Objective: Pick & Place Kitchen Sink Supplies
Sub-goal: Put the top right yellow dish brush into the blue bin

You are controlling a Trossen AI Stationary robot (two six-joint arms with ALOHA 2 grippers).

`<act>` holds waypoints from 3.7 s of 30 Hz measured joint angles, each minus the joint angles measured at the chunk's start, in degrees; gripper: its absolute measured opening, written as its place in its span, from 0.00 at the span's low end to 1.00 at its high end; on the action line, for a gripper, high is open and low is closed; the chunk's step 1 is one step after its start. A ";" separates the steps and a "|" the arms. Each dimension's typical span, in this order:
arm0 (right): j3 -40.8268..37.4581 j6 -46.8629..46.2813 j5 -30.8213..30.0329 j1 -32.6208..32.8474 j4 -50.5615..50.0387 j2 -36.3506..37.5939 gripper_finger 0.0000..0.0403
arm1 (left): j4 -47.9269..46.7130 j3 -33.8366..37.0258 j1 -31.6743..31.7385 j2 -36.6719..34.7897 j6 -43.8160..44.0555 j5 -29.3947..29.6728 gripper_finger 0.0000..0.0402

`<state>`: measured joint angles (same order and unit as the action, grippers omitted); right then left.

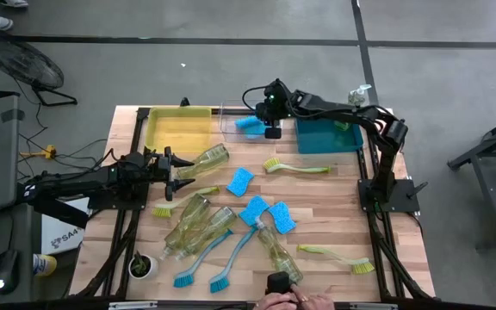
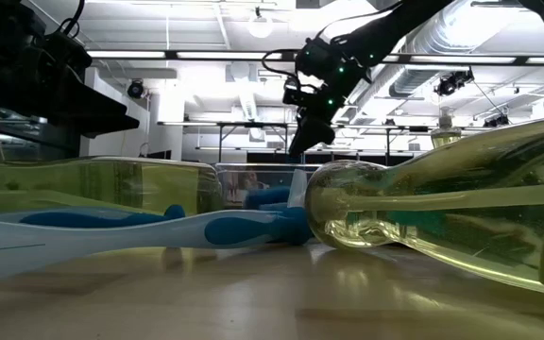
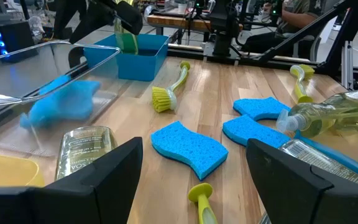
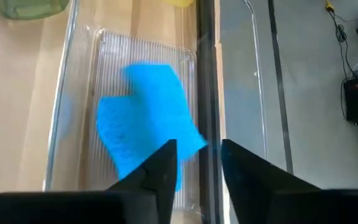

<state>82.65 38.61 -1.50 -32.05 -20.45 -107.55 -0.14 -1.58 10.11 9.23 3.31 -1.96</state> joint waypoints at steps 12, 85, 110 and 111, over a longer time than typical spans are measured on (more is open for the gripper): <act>-0.07 -8.44 -13.07 7.98 -11.43 5.36 0.41 | 0.00 0.00 -0.01 0.02 -0.01 0.00 0.70; -41.65 -32.07 -4.96 16.87 -7.32 16.42 0.33 | 0.00 0.00 -0.02 0.02 0.00 0.00 0.70; -42.07 -40.85 -7.07 24.16 -4.09 26.07 0.11 | 0.00 0.00 -0.02 0.02 0.00 0.00 0.70; -42.08 -41.34 -7.15 25.13 -4.23 27.36 0.11 | 0.00 0.00 0.00 0.01 -0.01 0.01 0.70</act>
<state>40.57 -2.73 -8.65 -6.93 -24.68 -80.19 -0.14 -1.58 10.11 9.24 3.30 -1.95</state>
